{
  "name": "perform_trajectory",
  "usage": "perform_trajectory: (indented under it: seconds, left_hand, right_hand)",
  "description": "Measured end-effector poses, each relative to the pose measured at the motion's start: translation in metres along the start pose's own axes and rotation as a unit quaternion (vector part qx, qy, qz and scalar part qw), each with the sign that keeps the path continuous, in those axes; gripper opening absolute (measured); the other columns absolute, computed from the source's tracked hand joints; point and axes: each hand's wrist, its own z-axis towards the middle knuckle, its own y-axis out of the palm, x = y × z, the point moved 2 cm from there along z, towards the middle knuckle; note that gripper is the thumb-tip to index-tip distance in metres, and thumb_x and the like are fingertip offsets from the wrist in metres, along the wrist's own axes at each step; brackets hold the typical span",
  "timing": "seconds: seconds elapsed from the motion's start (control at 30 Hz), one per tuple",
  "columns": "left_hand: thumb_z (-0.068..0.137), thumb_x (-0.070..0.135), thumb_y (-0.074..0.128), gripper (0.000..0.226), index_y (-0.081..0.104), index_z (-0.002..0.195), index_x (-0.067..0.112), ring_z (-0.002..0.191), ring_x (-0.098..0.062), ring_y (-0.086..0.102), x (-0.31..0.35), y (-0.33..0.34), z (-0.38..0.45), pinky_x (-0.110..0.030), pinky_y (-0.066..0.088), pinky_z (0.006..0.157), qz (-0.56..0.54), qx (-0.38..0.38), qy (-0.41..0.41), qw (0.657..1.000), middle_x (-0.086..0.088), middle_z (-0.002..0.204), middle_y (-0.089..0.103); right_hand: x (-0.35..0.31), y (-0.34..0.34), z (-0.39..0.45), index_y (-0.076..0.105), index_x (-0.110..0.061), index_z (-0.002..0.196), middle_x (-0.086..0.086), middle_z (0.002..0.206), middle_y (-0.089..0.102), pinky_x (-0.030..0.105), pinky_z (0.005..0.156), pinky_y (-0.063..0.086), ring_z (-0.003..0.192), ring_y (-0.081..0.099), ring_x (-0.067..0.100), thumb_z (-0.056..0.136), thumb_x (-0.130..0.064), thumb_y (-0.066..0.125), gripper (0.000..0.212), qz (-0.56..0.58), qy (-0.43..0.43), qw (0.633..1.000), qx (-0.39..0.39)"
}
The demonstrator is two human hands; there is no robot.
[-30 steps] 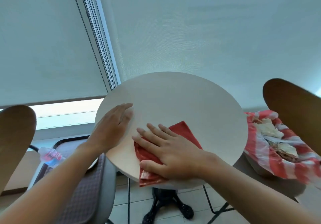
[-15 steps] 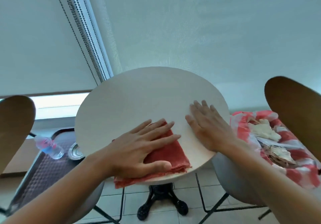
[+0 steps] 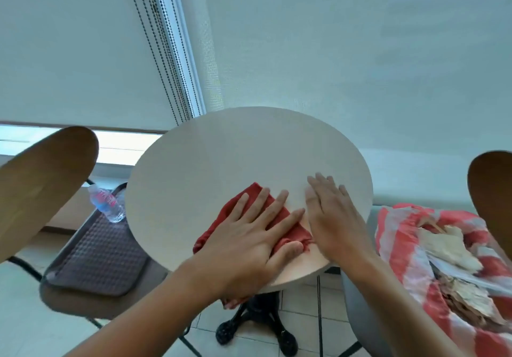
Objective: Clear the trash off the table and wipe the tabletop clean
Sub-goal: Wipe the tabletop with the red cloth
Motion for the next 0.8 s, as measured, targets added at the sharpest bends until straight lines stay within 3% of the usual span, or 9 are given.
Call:
perform_trajectory:
  seconds: [0.3, 0.5, 0.63, 0.73, 0.8]
  left_hand:
    - [0.096, 0.063, -0.002, 0.062, -0.011, 0.154, 0.043, 0.148, -0.021, -0.027, 0.014, 0.003, 0.07, -0.053, -0.009, 0.12, -0.039, 0.027, -0.065, 0.997, 0.004, 0.164, -0.019]
    - [0.1, 0.059, 0.005, 0.063, 0.002, 0.158, 0.034, 0.151, -0.023, -0.018, 0.01, -0.009, 0.105, -0.053, -0.009, 0.121, -0.102, 0.007, -0.075, 0.992, 0.0, 0.166, -0.008]
    - [0.108, 0.039, 0.024, 0.051, 0.026, 0.156, 0.024, 0.151, -0.009, 0.008, -0.015, -0.036, 0.091, -0.03, 0.002, 0.123, -0.296, 0.1, -0.072, 0.947, 0.005, 0.164, 0.017]
    - [0.107, 0.033, 0.032, 0.047, 0.033, 0.153, 0.024, 0.15, -0.006, 0.014, -0.057, -0.039, 0.064, -0.023, 0.006, 0.119, -0.261, 0.163, -0.094, 0.947, 0.007, 0.162, 0.026]
    - [0.107, 0.033, 0.033, 0.046, 0.036, 0.152, 0.026, 0.149, -0.004, 0.016, -0.088, -0.034, 0.039, -0.023, 0.007, 0.119, -0.257, 0.167, -0.126, 0.943, 0.009, 0.16, 0.029]
  right_hand:
    - [0.002, -0.015, -0.003, 0.046, -0.025, 0.151, -0.011, 0.16, 0.037, 0.018, 0.118, 0.012, 0.15, 0.021, 0.001, 0.109, -0.03, 0.035, 0.044, 0.2, 0.038, 0.977, 0.06]
    - [0.006, -0.026, 0.008, 0.048, -0.025, 0.149, -0.009, 0.156, 0.044, 0.023, 0.118, 0.022, 0.143, 0.036, 0.003, 0.107, -0.034, 0.04, 0.044, 0.282, 0.089, 0.952, 0.08]
    - [-0.014, -0.022, 0.011, 0.031, -0.024, 0.158, -0.005, 0.166, 0.025, 0.028, 0.122, 0.007, 0.154, 0.01, 0.008, 0.107, -0.043, 0.034, 0.054, 0.181, 0.062, 0.981, 0.03]
    - [-0.04, -0.002, 0.016, 0.013, -0.018, 0.162, 0.0, 0.17, 0.004, 0.036, 0.125, -0.009, 0.155, -0.01, 0.012, 0.105, -0.056, 0.023, 0.069, 0.036, 0.017, 0.999, -0.033]
    - [-0.055, 0.014, 0.022, 0.001, -0.014, 0.162, 0.005, 0.17, -0.007, 0.044, 0.124, -0.014, 0.155, -0.017, 0.018, 0.101, -0.065, 0.014, 0.081, -0.053, 0.042, 0.995, -0.07]
